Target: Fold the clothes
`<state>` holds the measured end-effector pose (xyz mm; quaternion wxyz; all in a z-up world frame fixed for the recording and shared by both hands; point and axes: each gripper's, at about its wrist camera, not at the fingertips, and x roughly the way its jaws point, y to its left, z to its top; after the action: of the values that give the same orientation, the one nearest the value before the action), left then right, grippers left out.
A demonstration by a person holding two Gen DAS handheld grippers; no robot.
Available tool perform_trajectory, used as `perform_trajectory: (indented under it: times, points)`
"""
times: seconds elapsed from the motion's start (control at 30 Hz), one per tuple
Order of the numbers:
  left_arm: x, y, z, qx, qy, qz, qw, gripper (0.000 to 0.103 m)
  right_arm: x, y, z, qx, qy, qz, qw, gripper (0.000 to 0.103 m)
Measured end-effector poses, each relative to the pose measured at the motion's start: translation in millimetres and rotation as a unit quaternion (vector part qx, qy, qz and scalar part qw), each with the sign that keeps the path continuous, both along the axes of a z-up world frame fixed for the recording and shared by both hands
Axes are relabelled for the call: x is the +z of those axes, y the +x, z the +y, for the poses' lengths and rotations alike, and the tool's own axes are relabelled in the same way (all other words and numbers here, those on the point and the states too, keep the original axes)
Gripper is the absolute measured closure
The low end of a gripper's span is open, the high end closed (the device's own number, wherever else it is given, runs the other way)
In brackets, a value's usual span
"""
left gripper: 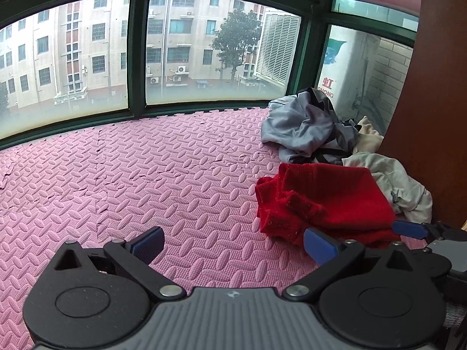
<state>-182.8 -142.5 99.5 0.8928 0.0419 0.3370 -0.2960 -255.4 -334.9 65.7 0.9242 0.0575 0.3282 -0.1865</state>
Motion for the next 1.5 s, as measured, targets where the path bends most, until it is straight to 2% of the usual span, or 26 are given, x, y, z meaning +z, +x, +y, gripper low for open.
perform_trajectory:
  times: [0.23, 0.63, 1.5]
  points:
    - [-10.4, -19.5, 2.0, -0.005, 0.016, 0.005, 0.9998, 0.0, -3.9, -13.6, 9.9, -0.002, -0.01, 0.003, 1.0, 0.0]
    - [-15.3, -47.7, 4.1, -0.019, 0.021, 0.002, 0.9996, 0.0, -6.1, -36.0, 20.2, -0.004, -0.009, 0.003, 1.0, 0.0]
    - [-21.4, -73.9, 11.3, -0.013, 0.036, -0.011, 0.9992, 0.0, -3.9, -51.5, 36.3, 0.007, -0.011, -0.002, 1.0, 0.0]
